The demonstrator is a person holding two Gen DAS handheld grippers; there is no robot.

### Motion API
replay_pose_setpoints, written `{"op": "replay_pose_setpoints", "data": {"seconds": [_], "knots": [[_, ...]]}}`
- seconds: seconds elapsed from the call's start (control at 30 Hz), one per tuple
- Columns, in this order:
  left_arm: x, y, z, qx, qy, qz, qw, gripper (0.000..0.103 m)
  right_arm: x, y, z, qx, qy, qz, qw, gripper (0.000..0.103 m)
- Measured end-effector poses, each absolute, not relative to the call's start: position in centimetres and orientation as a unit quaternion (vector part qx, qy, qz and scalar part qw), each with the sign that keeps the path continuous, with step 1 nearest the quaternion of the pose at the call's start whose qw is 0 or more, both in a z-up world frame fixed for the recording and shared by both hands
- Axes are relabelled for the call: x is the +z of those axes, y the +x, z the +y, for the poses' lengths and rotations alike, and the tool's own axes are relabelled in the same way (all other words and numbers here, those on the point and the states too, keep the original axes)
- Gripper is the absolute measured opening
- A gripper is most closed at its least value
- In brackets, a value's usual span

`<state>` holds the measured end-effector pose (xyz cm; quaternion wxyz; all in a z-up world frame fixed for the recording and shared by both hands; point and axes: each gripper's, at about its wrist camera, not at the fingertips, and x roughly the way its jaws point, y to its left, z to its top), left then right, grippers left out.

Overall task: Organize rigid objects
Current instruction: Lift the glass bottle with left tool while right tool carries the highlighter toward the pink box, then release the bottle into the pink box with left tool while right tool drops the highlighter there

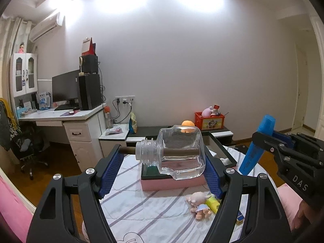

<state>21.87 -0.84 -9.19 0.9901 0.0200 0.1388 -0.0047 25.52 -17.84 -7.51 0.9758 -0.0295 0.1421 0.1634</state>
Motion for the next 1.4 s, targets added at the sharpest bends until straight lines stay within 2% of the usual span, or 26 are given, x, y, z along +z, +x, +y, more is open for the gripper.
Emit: {"op": "replay_pose_setpoints", "data": {"seconds": [0.3, 0.53, 0.87, 1.1, 1.13, 1.2, 1.37, 1.4], "knots": [[-9.1, 24.4, -0.9, -0.002, 0.03, 0.14, 0.99, 0.075, -7.7, 27.4, -17.8, 0.164, -0.033, 0.147, 0.975, 0.018], [-9.9, 29.5, -1.3, 0.001, 0.05, 0.165, 0.985, 0.075, -8.6, 32.0, -17.9, 0.164, -0.037, 0.175, 0.97, 0.018], [-15.4, 41.3, -1.4, -0.032, 0.041, 0.277, 0.959, 0.075, -12.8, 41.0, -17.2, 0.168, -0.052, 0.252, 0.952, 0.018], [-18.8, 44.9, -2.0, -0.025, 0.056, 0.322, 0.945, 0.076, -15.7, 44.4, -17.0, 0.18, -0.06, 0.308, 0.932, 0.019], [-19.1, 45.1, -2.0, -0.027, 0.055, 0.325, 0.944, 0.077, -16.0, 44.7, -17.0, 0.182, -0.06, 0.312, 0.931, 0.019], [-19.4, 45.4, -1.9, -0.027, 0.051, 0.326, 0.944, 0.087, -16.6, 45.0, -17.1, 0.181, -0.057, 0.322, 0.927, 0.019], [-19.3, 44.8, -1.7, -0.026, 0.048, 0.322, 0.945, 0.101, -17.0, 45.4, -17.6, 0.17, -0.043, 0.328, 0.928, 0.02], [-19.1, 44.6, -1.5, -0.025, 0.046, 0.318, 0.947, 0.103, -16.8, 45.1, -17.8, 0.167, -0.04, 0.325, 0.93, 0.03]]}}
